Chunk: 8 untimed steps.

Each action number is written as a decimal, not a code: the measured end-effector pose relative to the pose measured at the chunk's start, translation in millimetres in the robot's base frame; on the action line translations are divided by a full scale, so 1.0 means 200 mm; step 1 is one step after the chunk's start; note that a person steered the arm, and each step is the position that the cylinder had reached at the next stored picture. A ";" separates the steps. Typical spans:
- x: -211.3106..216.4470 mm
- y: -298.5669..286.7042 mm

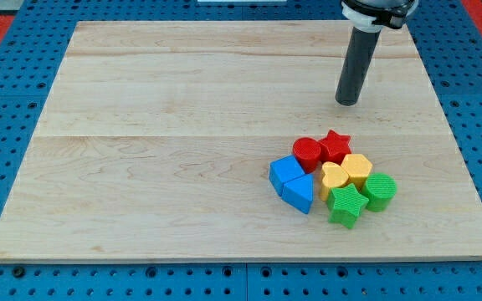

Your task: Push your arm to the center right

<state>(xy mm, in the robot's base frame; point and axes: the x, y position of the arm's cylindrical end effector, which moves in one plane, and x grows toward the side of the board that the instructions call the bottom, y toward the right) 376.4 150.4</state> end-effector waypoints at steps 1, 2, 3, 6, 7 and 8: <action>0.00 0.00; 0.01 0.05; 0.04 0.12; 0.14 0.35; 0.26 0.61; 0.47 0.71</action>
